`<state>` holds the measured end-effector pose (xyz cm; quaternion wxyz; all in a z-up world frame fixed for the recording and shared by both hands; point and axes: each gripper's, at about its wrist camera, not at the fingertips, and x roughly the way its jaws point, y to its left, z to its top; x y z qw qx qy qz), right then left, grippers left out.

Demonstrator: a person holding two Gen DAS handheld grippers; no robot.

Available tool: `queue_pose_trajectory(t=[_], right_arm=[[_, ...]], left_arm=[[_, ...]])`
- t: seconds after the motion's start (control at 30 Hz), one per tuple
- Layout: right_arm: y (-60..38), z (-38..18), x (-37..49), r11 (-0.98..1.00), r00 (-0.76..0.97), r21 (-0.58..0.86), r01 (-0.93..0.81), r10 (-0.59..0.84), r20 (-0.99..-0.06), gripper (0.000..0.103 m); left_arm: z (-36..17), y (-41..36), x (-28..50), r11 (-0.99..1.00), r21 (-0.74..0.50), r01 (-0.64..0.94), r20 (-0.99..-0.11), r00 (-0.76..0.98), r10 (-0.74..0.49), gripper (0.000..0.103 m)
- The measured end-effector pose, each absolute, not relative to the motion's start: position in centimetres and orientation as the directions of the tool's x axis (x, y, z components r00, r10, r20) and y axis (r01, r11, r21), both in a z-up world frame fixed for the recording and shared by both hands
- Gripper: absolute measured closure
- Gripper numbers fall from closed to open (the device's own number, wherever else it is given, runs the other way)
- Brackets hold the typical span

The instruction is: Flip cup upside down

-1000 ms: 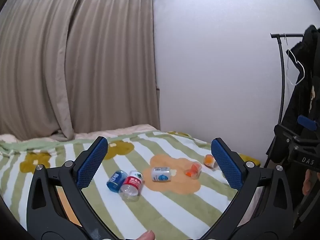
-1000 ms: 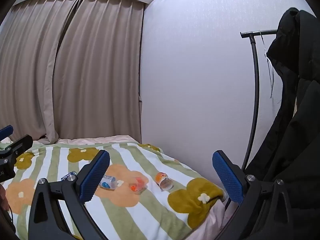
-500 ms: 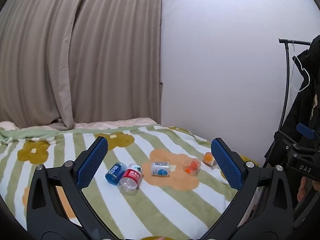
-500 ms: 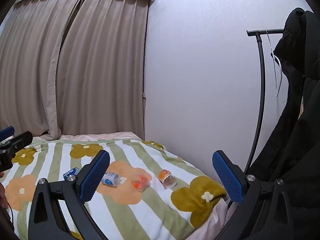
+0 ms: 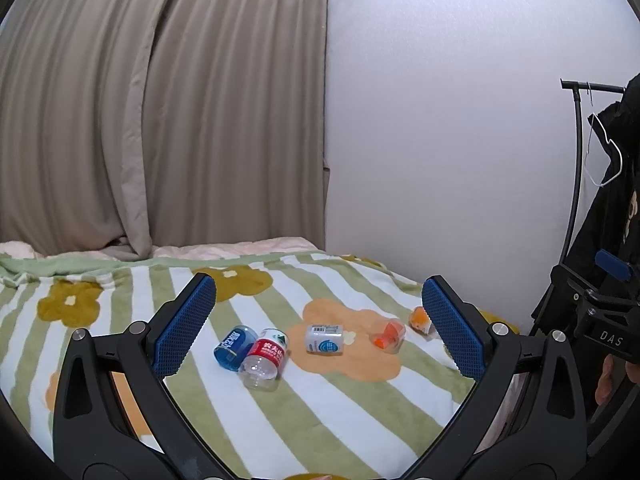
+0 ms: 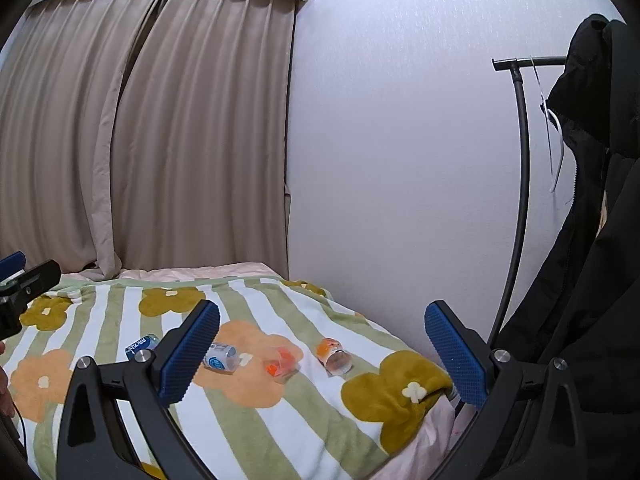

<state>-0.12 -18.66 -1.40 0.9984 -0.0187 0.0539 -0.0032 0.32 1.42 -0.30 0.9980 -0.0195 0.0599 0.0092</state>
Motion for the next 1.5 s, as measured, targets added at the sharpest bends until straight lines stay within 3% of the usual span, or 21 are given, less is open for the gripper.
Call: queue_pose_trajectory(t=[1.5], right_arm=[[-18.86,-1.65,0.15,1.000,0.993,-0.029,0.005,-0.009,-0.117,0.000]], left_arm=[[-0.61,1.61,0.47,1.000,-0.031,-0.006,-0.138,0.990,0.002,0.000]])
